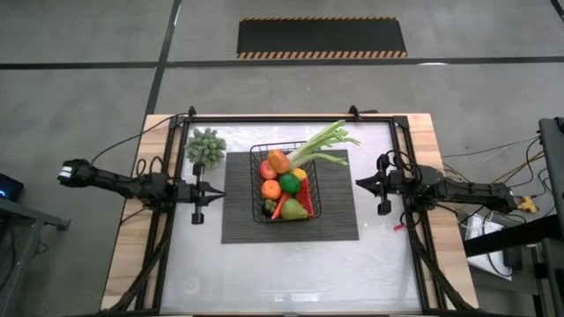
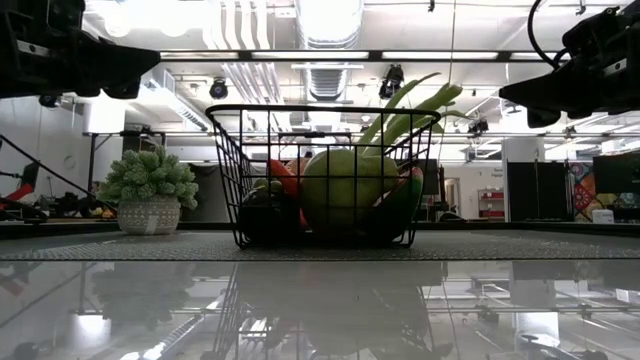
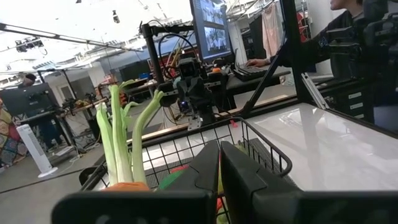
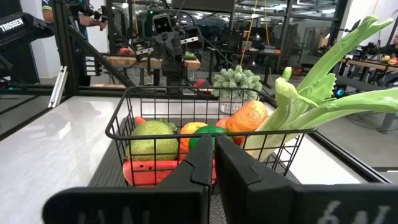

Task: Build produce basket
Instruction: Return to Home Position

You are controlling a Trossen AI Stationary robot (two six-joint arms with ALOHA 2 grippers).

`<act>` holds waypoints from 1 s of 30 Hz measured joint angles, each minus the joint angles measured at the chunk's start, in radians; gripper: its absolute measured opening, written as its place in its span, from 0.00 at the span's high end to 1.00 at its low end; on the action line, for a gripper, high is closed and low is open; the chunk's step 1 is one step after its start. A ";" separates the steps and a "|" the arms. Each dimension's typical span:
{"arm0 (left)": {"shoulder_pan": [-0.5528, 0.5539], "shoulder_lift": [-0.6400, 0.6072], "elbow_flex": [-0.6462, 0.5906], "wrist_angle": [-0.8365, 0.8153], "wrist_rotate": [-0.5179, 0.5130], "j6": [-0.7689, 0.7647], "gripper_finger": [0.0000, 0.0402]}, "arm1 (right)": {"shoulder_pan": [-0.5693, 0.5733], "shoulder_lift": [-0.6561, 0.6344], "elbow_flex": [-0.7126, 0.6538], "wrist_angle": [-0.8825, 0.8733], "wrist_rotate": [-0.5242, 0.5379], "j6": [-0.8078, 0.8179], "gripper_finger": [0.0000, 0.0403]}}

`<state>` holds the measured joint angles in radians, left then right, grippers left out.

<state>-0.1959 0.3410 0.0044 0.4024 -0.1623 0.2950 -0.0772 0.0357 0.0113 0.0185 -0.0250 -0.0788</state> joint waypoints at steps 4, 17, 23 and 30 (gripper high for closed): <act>0.000 0.010 0.000 0.000 0.000 0.000 1.00 | 0.000 0.000 0.000 0.000 0.000 0.000 0.98; 0.000 0.042 0.000 0.000 0.000 0.000 1.00 | 0.000 0.000 0.000 0.000 0.000 0.000 0.98; 0.000 0.058 0.000 0.000 0.000 0.000 1.00 | 0.000 0.000 0.000 0.000 0.000 0.000 0.98; 0.000 0.078 0.000 0.000 0.000 0.000 1.00 | 0.000 0.000 0.000 0.000 0.000 0.000 0.98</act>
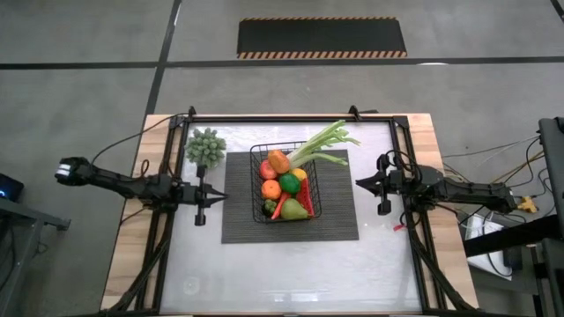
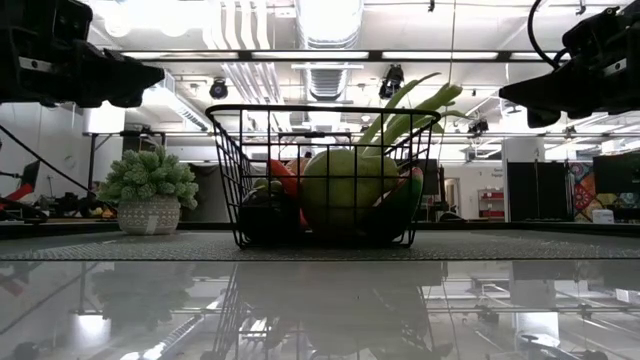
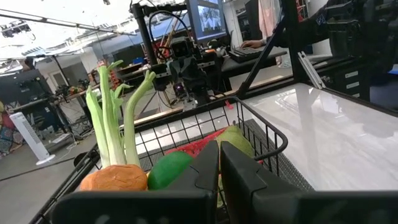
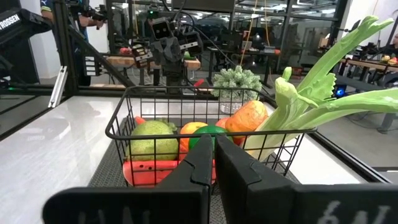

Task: Build produce basket
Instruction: Return to Home Position

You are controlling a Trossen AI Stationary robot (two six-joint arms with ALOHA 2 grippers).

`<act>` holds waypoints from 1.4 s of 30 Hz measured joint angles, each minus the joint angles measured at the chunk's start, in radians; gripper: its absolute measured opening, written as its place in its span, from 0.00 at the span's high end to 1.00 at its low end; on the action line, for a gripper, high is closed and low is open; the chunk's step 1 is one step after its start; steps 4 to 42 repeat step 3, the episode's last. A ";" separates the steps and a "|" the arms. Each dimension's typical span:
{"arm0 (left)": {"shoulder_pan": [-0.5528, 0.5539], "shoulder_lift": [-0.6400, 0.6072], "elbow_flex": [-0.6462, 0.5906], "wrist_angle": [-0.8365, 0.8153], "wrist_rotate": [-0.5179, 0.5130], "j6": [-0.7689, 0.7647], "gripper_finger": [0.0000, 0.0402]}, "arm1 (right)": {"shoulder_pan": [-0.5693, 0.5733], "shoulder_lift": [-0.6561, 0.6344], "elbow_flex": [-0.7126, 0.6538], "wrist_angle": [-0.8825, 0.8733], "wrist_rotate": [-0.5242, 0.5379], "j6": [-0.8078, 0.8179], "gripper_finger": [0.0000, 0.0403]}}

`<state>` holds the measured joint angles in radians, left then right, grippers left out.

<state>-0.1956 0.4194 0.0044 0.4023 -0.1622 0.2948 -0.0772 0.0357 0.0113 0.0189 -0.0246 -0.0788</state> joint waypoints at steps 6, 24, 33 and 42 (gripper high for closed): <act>0.000 0.011 0.000 0.000 0.000 0.000 1.00 | 0.000 0.000 0.000 0.000 0.000 0.000 0.98; 0.000 0.011 0.000 0.000 0.000 0.000 1.00 | 0.000 0.000 0.000 0.000 0.000 0.000 0.98; 0.000 0.011 0.000 0.000 0.000 0.000 1.00 | 0.000 0.000 0.000 0.000 0.000 0.000 0.98; 0.000 0.011 0.000 0.000 0.000 0.000 1.00 | 0.000 0.000 0.000 0.000 0.000 0.000 0.98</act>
